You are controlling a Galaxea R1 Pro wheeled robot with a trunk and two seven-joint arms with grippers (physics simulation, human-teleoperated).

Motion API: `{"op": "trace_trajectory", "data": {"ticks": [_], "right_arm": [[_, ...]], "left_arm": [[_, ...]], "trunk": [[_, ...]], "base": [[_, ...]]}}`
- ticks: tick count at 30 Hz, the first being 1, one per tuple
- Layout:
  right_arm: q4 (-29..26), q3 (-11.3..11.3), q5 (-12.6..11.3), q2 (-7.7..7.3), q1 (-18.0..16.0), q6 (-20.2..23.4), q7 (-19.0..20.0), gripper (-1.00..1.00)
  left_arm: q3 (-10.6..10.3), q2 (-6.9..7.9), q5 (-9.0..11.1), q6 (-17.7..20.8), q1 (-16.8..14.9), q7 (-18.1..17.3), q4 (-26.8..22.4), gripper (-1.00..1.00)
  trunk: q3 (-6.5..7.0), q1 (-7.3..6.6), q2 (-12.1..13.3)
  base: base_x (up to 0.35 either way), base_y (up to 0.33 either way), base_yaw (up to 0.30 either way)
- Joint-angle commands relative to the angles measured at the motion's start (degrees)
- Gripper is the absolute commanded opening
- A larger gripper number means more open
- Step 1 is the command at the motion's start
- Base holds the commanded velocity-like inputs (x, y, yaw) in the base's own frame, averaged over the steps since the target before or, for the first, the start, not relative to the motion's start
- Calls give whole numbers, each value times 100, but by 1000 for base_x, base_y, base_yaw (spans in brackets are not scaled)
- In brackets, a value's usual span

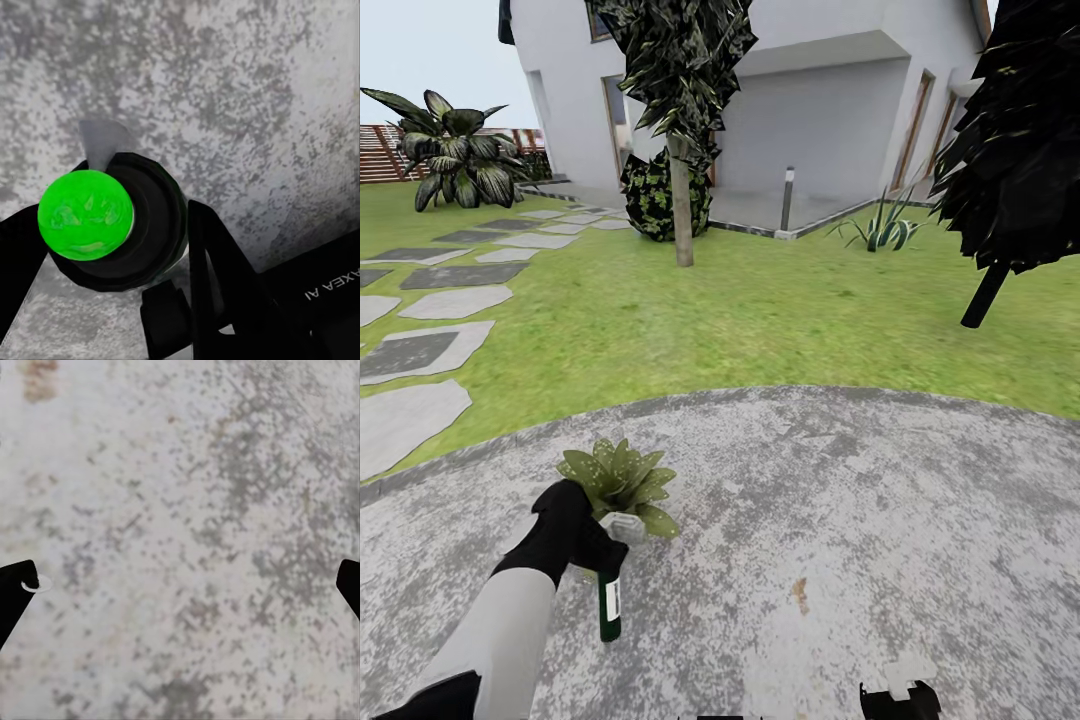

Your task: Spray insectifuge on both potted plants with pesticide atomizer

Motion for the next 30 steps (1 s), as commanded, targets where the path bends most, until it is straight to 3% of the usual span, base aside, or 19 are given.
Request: {"op": "trace_trajectory", "data": {"ticks": [1, 11, 23, 30], "right_arm": [[7, -46, 59, 2, -4, -20, -12, 100], [16, -46, 67, -38, -4, -20, -9, 100], [8, -46, 59, 11, -4, -24, -14, 100], [-1, -48, 51, 20, -4, -24, -21, 100]], "left_arm": [[29, 9, -66, 38, -9, -53, -37, -100], [13, 44, -84, 31, 103, -51, -163, -100], [36, 48, -96, 31, 104, -57, -167, -100], [35, 56, -97, 31, 104, -49, -170, -100]], "trunk": [[-5, -1, -2], [-5, -1, -2], [-5, -1, -2], [-5, -1, -2]], "base": [[0, 0, 0], [0, -9, 0], [16, -246, 0], [36, -39, 133]]}}
